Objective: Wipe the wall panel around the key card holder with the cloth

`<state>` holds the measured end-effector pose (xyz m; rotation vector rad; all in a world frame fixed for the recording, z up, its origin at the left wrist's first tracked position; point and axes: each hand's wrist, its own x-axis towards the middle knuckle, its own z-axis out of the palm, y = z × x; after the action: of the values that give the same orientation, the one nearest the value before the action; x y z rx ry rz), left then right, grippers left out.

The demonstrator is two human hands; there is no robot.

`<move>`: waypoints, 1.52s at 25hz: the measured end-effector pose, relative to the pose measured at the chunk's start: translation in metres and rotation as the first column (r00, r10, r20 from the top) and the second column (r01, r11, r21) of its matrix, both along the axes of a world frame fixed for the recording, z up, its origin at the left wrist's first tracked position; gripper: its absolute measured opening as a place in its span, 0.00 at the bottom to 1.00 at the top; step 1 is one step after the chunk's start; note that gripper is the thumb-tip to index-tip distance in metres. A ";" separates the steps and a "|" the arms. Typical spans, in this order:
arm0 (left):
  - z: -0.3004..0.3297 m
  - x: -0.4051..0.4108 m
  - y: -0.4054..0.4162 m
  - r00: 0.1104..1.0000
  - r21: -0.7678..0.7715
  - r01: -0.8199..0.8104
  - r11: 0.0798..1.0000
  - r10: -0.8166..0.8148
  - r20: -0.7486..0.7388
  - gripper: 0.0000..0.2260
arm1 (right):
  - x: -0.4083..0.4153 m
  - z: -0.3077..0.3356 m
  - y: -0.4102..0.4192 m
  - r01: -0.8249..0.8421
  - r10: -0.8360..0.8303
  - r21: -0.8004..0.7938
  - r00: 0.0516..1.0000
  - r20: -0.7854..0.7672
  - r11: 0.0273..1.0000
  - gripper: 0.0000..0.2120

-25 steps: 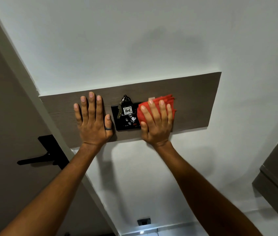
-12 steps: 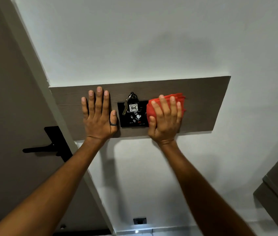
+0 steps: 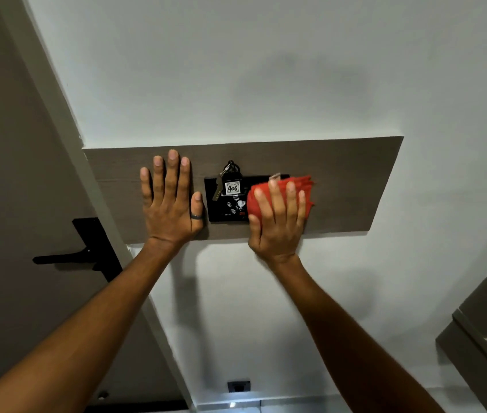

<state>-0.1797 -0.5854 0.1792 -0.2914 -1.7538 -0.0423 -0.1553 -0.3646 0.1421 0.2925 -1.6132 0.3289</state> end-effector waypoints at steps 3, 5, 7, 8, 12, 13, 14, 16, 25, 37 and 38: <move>0.001 0.002 0.001 1.000 -0.011 -0.016 1.000 0.015 -0.020 0.30 | 0.006 -0.015 0.016 0.014 -0.012 0.099 1.000 -0.013 0.995 0.19; 0.002 0.004 0.002 1.000 0.003 0.002 1.000 -0.002 -0.012 0.30 | 0.001 0.006 0.004 0.024 -0.024 -0.015 1.000 0.012 1.000 0.20; 0.001 0.002 0.001 1.000 -0.011 -0.003 1.000 0.003 -0.022 0.30 | -0.005 0.025 -0.007 0.017 -0.018 -0.066 1.000 -0.004 0.998 0.22; 0.001 0.000 0.000 1.000 -0.012 -0.011 1.000 0.011 -0.023 0.30 | -0.008 0.030 -0.006 0.001 -0.002 -0.050 1.000 -0.020 0.999 0.22; -0.003 -0.001 0.000 1.000 -0.008 0.000 1.000 0.000 -0.030 0.30 | -0.004 0.018 0.013 0.013 -0.014 -0.004 0.999 -0.042 1.000 0.21; -0.001 -0.001 0.000 1.000 -0.014 -0.013 1.000 0.013 -0.027 0.30 | -0.003 0.021 0.005 0.015 -0.016 -0.134 1.000 -0.005 0.991 0.21; 0.001 0.000 0.000 1.000 -0.016 -0.014 1.000 0.014 -0.025 0.30 | -0.002 0.027 -0.007 0.018 -0.011 -0.280 1.000 0.026 0.960 0.21; 0.001 0.000 0.000 1.000 -0.011 -0.009 1.000 0.008 -0.023 0.30 | -0.001 0.033 -0.023 0.023 -0.007 -0.348 0.999 0.047 0.937 0.22; 0.004 0.005 0.002 1.000 -0.019 0.007 1.000 -0.007 -0.012 0.30 | 0.004 0.016 0.004 0.027 -0.027 -0.039 1.000 -0.001 0.999 0.21; 0.005 0.008 0.003 1.000 -0.007 0.013 1.000 -0.013 -0.004 0.30 | -0.009 0.032 0.031 0.001 0.001 0.081 1.000 -0.025 0.997 0.20; 0.005 0.009 0.003 1.000 -0.009 0.003 1.000 -0.003 -0.003 0.30 | -0.009 0.034 0.027 -0.006 0.005 -0.043 1.000 -0.012 0.999 0.20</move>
<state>-0.1707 -0.5825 0.1838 -0.3003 -1.7507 -0.0363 -0.1642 -0.3380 0.1757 0.2661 -1.5917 0.3647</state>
